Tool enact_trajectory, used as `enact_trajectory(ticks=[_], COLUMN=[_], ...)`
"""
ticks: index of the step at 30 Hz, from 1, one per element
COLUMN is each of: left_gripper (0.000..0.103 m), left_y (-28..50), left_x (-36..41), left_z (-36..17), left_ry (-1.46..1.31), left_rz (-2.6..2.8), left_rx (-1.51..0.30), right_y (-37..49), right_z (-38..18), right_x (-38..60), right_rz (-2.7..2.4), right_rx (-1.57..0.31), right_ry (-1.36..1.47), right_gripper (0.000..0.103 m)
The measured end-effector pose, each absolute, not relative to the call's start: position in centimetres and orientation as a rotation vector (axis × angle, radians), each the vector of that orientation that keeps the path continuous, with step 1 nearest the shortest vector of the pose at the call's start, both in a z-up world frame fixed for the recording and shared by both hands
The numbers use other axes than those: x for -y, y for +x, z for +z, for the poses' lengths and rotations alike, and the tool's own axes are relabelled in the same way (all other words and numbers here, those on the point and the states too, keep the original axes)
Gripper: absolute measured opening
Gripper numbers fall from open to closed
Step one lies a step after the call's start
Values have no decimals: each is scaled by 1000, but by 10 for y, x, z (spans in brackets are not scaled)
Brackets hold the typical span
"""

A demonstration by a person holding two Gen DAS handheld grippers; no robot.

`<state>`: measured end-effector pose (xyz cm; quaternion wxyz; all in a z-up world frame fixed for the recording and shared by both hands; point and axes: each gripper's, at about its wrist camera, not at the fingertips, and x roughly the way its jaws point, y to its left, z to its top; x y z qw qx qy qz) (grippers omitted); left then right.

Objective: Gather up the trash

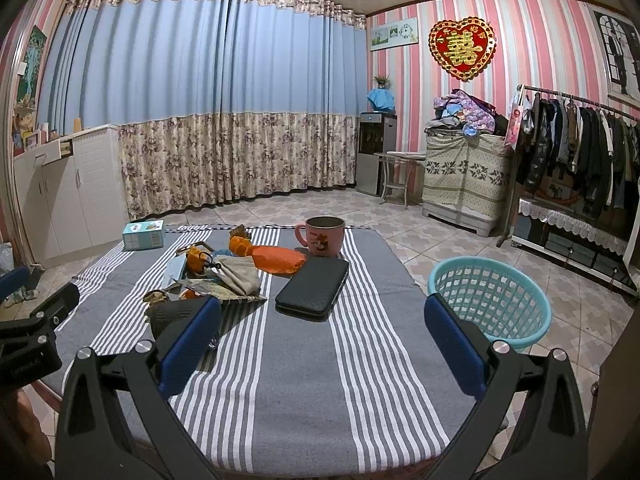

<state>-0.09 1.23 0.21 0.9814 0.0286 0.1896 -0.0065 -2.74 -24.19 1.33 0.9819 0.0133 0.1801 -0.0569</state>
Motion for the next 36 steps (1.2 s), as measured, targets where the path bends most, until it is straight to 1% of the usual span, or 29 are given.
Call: enact_trajectory(ticks=[36], left_gripper=[98], left_y=[6], left_x=[-11], left_z=[-4], left_ry=[74], left_rz=[-9], left_rx=[-396], right_y=[-27], right_z=[11], right_x=[246], right_rz=[-115], right_rx=[-364], right_ry=[30], right_gripper=[99])
